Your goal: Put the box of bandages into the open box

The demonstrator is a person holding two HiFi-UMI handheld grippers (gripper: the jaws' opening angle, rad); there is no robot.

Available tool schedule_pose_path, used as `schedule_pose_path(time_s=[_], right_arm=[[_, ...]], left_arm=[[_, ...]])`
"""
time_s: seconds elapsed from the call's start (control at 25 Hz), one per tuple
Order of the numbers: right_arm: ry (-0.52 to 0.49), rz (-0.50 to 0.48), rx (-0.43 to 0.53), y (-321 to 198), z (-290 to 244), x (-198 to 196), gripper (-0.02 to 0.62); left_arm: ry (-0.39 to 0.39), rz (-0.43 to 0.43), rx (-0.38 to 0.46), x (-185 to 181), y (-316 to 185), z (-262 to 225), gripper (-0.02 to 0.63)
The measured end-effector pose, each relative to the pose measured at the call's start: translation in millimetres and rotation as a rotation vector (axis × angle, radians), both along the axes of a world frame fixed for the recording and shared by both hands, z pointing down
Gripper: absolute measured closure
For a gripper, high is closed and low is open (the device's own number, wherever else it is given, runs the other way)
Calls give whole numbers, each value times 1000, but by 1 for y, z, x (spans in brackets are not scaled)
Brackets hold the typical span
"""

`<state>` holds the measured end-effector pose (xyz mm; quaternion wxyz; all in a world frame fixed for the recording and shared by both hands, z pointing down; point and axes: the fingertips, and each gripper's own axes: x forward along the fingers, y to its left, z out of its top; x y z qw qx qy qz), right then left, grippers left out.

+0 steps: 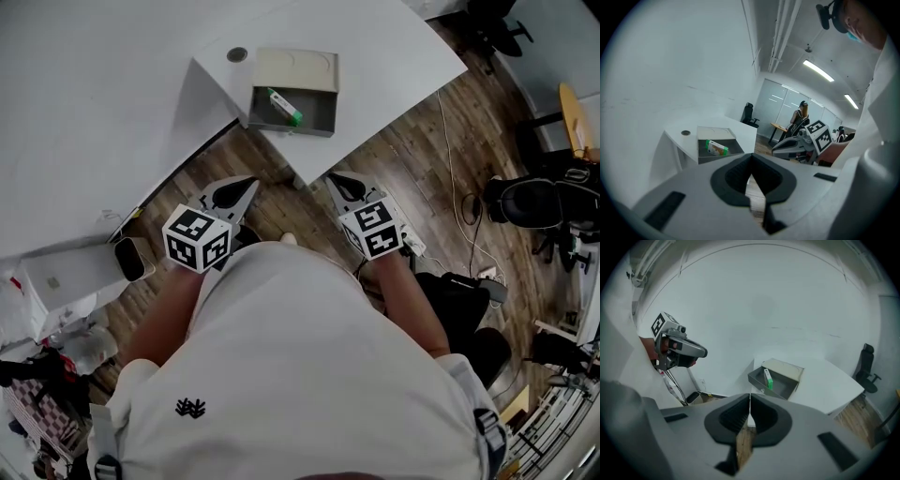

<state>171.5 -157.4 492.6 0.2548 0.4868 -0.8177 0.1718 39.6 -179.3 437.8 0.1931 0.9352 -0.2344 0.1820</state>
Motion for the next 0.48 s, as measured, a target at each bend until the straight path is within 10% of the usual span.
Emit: schedule_pose_path(time_s=[0.48], right_arm=[[-2,-1,3,27,-1,1,587]], left_arm=[[5,-6,-12,2,12,-1,600]])
